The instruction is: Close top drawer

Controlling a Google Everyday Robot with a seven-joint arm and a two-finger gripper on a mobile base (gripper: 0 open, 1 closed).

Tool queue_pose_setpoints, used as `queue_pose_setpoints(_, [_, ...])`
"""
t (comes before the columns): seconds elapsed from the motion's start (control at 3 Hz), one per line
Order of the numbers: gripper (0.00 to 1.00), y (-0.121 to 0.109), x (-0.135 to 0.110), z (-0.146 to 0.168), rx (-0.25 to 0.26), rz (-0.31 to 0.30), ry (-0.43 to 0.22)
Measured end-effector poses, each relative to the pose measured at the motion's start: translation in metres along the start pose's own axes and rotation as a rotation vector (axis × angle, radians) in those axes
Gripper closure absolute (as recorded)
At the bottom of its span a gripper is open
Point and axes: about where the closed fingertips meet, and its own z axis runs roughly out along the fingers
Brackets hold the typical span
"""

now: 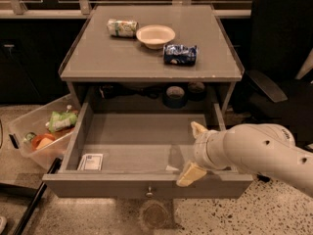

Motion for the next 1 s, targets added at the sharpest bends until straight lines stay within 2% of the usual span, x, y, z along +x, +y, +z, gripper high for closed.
queue_pose_setpoints(0.33, [0.00,-0.0005,0.0051,0.0192,0.004,-0.003,-0.005])
queue_pose_setpoints(0.67, [0.19,-0.0062,0.0057,0.0253,0.034,-0.010,-0.011])
queue_pose_setpoints(1.0, [0.42,-0.0063,0.0039,0.0220,0.034,-0.010,-0.011])
